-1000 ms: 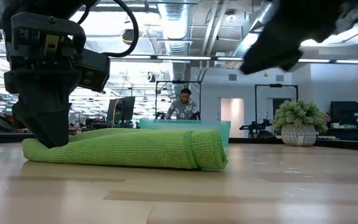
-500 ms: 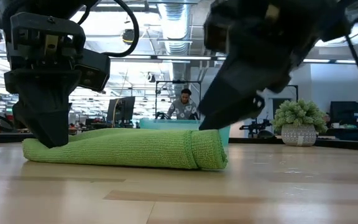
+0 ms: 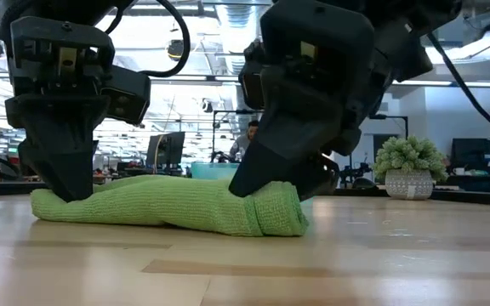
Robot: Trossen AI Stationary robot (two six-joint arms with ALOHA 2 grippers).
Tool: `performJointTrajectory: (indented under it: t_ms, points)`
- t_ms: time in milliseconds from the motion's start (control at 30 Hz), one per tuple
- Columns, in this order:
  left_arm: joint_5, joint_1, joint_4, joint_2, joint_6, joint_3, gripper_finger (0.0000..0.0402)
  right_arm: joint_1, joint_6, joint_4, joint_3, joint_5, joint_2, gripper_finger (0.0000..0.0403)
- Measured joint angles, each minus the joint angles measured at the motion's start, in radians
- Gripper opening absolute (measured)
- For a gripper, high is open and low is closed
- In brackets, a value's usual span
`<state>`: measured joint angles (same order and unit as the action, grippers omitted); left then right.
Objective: Roll microfiber towels into tight, uniform cylinder then place into a basket
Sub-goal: Put the green microfiber towel into the blue bin
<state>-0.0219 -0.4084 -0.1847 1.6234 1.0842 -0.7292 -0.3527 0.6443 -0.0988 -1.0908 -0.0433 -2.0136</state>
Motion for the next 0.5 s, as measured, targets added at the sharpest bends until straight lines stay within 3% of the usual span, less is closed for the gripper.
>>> performJointTrajectory:
  t_ms: [300,500]
  points:
    - [0.005,0.000,0.000,0.000,-0.031,0.000,0.0121,-0.005,0.003,0.058,-0.002,-0.002,0.001,0.0260]
    - [0.008,0.000,0.013,0.000,-0.059,0.000,0.0121,-0.015,-0.017,0.101,-0.001,0.008,0.002,0.0199]
